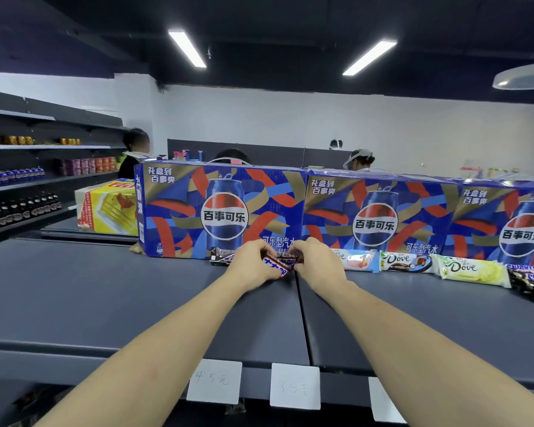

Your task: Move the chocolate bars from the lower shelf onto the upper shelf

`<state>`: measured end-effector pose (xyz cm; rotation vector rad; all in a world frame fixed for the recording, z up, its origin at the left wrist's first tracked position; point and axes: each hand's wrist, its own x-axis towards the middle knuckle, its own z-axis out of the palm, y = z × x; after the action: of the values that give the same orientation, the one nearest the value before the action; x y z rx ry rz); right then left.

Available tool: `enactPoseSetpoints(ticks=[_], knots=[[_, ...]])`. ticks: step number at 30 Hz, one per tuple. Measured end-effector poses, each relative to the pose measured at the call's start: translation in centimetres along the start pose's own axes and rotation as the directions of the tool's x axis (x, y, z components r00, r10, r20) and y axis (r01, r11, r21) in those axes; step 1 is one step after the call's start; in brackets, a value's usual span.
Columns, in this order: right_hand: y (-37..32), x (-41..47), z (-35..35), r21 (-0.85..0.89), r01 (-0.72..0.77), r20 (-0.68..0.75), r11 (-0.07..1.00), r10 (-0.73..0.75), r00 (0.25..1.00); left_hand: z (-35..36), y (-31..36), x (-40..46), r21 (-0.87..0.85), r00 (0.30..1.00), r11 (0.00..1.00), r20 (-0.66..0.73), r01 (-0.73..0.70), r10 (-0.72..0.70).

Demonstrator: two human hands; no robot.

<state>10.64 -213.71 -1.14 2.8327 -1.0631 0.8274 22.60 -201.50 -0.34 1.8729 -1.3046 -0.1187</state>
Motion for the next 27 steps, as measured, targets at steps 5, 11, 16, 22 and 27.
enactPoseSetpoints(ticks=[5,11,16,22,27], knots=[[0.0,0.1,0.2,-0.028,0.006,-0.065,1.000,-0.007,0.998,0.6,0.6,0.1,0.349,0.990,0.933,-0.065,-0.093,0.123],[-0.2,0.5,0.1,0.012,-0.013,-0.072,1.000,0.014,0.997,1.0,0.8,0.7,0.261,0.989,0.960,-0.079,-0.100,0.124],[0.3,0.7,0.2,0.029,-0.010,-0.064,1.000,0.012,0.998,1.2,-0.1,0.8,0.251,0.990,0.964,-0.080,-0.092,0.116],[0.6,0.5,0.1,0.049,-0.017,-0.140,0.999,0.023,0.990,1.6,0.4,0.8,0.431,0.979,0.893,-0.085,-0.130,0.183],[1.3,0.3,-0.3,0.068,-0.092,-0.193,0.993,0.104,0.976,2.1,0.9,1.3,0.441,0.980,0.891,-0.107,-0.103,0.167]])
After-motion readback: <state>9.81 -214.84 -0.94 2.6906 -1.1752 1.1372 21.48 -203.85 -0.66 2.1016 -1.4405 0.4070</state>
